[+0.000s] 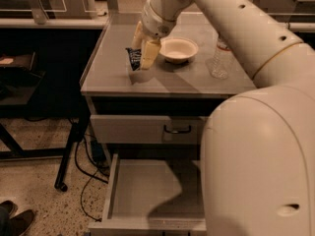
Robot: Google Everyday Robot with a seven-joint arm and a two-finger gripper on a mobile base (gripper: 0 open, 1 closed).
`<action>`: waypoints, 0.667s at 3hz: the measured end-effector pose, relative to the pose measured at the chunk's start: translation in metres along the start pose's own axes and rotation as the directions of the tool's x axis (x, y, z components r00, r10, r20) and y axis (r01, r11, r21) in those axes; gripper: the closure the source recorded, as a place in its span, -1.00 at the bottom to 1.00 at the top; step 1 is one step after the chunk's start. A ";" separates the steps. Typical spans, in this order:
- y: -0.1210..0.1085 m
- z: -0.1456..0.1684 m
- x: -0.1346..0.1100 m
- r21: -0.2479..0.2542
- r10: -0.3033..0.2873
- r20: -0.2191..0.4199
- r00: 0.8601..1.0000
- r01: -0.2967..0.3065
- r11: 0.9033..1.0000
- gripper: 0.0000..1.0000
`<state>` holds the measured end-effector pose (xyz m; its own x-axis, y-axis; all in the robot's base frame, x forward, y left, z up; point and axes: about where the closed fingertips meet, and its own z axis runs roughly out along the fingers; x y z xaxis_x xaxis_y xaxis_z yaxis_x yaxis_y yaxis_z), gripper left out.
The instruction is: Place rxbar blueberry into middle drawer
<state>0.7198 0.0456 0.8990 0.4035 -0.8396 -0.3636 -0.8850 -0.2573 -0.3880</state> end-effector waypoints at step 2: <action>0.009 -0.003 -0.001 0.001 0.026 0.011 1.000 -0.026 1.000 1.00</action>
Offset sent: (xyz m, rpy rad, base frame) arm -0.0178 -0.0103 0.0059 0.0382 0.0218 -0.0444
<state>0.7106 0.0428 0.8988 0.3825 -0.8408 -0.3830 -0.8952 -0.2345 -0.3791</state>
